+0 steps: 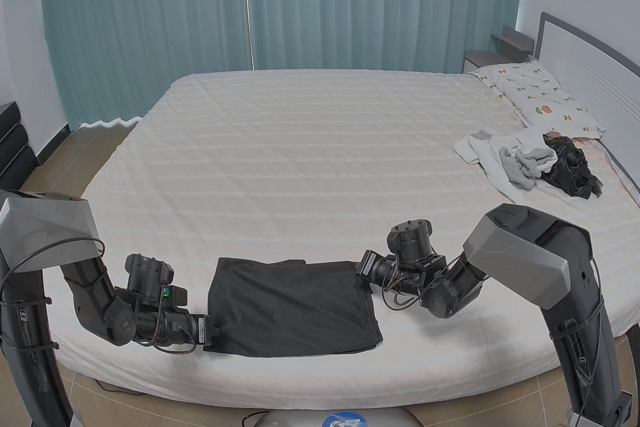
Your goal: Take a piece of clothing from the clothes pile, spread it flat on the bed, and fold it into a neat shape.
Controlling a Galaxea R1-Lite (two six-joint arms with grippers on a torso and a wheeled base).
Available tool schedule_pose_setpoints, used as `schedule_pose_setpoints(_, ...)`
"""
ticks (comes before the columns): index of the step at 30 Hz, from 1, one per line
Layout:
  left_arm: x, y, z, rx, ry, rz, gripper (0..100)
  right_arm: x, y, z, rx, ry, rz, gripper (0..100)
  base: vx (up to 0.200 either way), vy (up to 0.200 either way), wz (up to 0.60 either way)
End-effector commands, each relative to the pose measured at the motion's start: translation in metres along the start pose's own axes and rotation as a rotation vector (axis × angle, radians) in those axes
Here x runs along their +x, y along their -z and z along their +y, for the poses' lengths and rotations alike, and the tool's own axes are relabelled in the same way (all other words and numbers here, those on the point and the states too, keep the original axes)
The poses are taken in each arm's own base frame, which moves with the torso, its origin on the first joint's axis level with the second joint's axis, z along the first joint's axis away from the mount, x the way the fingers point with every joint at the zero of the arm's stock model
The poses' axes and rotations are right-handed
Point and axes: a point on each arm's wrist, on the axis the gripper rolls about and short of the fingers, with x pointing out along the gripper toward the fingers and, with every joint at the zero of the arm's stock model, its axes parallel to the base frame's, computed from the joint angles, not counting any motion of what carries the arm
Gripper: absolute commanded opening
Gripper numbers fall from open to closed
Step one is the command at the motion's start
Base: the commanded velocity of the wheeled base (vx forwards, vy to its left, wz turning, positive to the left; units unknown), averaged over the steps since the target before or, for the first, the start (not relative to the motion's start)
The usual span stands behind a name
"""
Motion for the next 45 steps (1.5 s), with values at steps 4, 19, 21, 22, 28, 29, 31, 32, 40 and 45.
schedule_pose_setpoints(4, 0.001, 0.000, 0.000, -0.001, -0.001, 0.000, 0, 0.005, 0.003, -0.001, -0.002, 0.006, -0.008, 0, 0.000, 0.000, 0.00)
schedule_pose_setpoints(19, 0.001, -0.002, 0.003, -0.003, -0.040, -0.001, 0, 0.010, -0.009, -0.002, 0.026, 0.046, -0.108, 0, 0.000, 0.000, 0.00)
schedule_pose_setpoints(21, 0.001, -0.002, 0.003, -0.003, -0.040, -0.001, 0, 0.010, -0.008, -0.002, 0.025, 0.049, -0.105, 0, 0.000, 0.000, 0.00)
schedule_pose_setpoints(22, 0.001, -0.002, 0.003, -0.003, -0.040, -0.001, 0, 0.010, -0.008, -0.002, 0.025, 0.048, -0.104, 0, 0.000, 0.000, 0.00)
schedule_pose_setpoints(28, 0.001, -0.002, 0.003, -0.002, -0.041, -0.001, 100, 0.009, -0.006, -0.003, 0.024, 0.045, -0.098, 100, 0.000, 0.000, 0.00)
schedule_pose_setpoints(29, 0.001, -0.001, 0.003, -0.003, -0.042, 0.004, 100, 0.009, -0.004, -0.002, 0.024, 0.039, -0.099, 100, 0.000, 0.000, 0.00)
schedule_pose_setpoints(31, 0.001, -0.001, 0.003, -0.003, -0.042, 0.002, 100, 0.008, -0.006, 0.001, 0.025, 0.025, -0.118, 100, 0.000, 0.000, 0.00)
schedule_pose_setpoints(32, 0.001, -0.002, 0.003, -0.002, -0.041, -0.003, 100, 0.007, -0.007, 0.001, 0.029, 0.026, -0.119, 100, 0.000, 0.000, 0.00)
schedule_pose_setpoints(40, -0.037, -0.029, 0.011, -0.030, -0.044, -0.156, 100, -0.060, -0.054, 0.011, 0.067, 0.022, -0.196, 100, 0.000, 0.000, 0.00)
schedule_pose_setpoints(45, -0.064, -0.049, 0.009, -0.036, -0.026, -0.277, 100, -0.118, -0.079, 0.018, 0.077, 0.021, -0.267, 100, 0.000, 0.000, 0.00)
